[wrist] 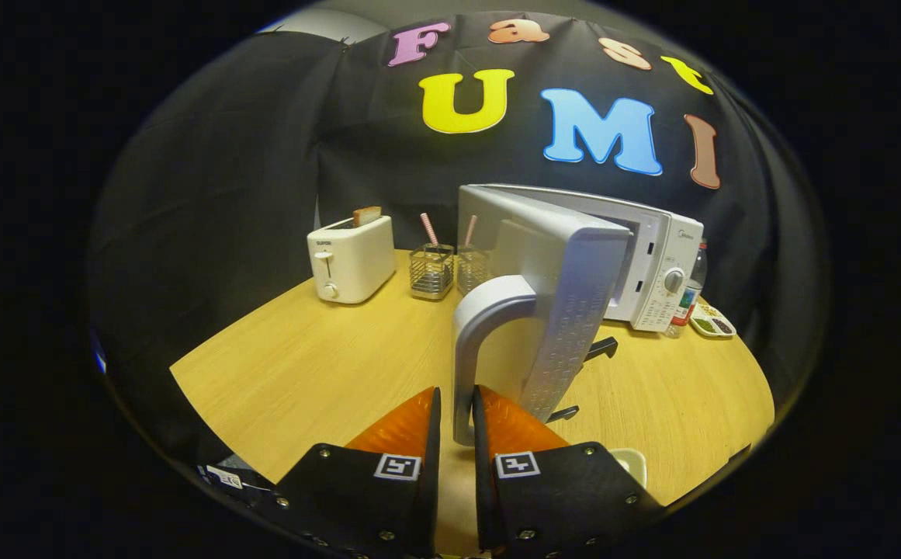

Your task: Open the microwave, put the food inside, and close the microwave door.

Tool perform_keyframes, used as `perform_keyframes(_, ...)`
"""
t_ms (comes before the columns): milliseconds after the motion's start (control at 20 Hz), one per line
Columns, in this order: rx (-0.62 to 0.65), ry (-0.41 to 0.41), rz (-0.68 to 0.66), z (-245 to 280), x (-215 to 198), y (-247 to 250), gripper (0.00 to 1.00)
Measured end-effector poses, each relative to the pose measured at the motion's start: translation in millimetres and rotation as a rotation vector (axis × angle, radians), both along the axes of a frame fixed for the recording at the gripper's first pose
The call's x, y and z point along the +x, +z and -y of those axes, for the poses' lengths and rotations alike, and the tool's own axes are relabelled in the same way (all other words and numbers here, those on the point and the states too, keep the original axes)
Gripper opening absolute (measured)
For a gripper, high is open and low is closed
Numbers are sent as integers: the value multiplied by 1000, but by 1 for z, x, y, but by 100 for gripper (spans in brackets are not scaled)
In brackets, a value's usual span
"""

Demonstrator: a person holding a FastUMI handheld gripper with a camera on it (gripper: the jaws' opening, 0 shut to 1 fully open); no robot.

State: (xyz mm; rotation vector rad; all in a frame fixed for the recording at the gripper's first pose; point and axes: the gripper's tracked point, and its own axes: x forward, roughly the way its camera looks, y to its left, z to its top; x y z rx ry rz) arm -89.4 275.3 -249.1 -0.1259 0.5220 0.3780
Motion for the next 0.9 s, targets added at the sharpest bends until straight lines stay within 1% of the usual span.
perform_keyframes(350, 17, 91, -6, -47, -15, -1, 21)
perform_keyframes(500, 47, 135, -19, -64, -21, -1, 21)
perform_keyframes(750, 76, 240, -25, -96, -26, 2, 21)
perform_keyframes(900, 128, 316, -10, -114, -30, 22, 21)
